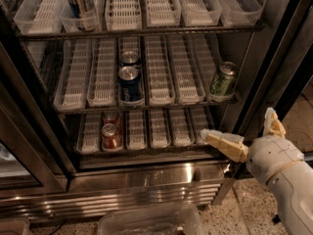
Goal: Pick green can from middle shelf of fridge
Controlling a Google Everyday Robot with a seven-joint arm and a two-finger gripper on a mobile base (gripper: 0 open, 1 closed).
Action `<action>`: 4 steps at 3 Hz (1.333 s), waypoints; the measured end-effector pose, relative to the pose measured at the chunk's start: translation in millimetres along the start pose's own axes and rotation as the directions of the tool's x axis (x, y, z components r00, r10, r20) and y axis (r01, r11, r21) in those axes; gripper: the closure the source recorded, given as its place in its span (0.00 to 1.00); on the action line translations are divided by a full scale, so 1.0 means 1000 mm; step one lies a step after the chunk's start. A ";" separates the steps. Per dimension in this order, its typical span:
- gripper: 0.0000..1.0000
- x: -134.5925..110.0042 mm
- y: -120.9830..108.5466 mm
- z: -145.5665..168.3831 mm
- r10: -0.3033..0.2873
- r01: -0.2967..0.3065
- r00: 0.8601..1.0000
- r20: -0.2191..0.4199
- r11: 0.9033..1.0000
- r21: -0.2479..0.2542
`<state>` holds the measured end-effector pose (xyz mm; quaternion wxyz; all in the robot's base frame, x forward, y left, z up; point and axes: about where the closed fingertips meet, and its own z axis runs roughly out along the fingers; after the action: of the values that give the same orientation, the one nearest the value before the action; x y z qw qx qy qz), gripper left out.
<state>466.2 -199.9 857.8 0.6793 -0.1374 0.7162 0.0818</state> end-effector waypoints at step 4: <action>0.00 0.024 0.059 0.051 -0.084 0.083 0.996 0.026 0.996 0.030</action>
Offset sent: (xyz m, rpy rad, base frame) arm 0.0305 0.0944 -0.0414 -0.0920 -0.0376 0.0658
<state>495.2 -130.9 826.4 0.6938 -0.1562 0.7016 0.0448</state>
